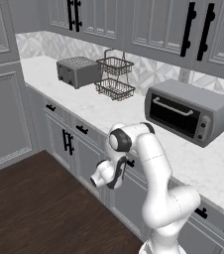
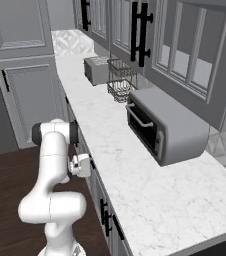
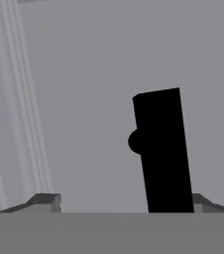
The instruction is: Take a straw from the drawer in front and place it inside the glass cup on the dining counter.
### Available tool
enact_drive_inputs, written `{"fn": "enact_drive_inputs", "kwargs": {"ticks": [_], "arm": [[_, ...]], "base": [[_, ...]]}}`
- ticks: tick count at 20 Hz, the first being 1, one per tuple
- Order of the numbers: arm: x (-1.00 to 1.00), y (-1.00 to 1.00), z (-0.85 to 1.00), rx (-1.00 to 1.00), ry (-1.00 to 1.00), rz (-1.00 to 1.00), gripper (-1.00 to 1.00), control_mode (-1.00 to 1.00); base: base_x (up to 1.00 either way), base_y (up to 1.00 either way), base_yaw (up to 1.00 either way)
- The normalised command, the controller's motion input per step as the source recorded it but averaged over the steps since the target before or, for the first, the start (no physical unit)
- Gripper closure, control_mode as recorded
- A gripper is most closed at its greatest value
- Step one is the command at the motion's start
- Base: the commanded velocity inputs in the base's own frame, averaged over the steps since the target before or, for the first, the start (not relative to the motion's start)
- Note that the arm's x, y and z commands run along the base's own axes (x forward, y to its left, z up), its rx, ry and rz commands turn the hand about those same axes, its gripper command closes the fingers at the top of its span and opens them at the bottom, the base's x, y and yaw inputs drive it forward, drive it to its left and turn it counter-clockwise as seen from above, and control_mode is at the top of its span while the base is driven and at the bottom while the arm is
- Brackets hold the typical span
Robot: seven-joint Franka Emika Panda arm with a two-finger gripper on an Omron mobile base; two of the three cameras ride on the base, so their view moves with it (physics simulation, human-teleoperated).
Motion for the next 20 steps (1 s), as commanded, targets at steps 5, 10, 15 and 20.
{"fn": "enact_drive_inputs", "kwargs": {"ticks": [5, 10, 15, 20], "arm": [[0.00, 0.12, 0.00, 0.01, 0.00, 0.09, 1.00, -1.00], [-0.06, 0.62, 0.00, 0.00, 0.02, 0.14, 1.00, -1.00], [-0.13, 0.91, 0.00, 0.00, 0.09, 0.13, 1.00, -1.00], [-0.15, 1.00, 0.00, 0.01, 0.17, 0.09, 1.00, -1.00]], "base": [[0.00, 0.00, 0.00], [0.00, 0.00, 0.00], [0.00, 0.00, 0.00], [0.00, 0.00, 0.00]]}}
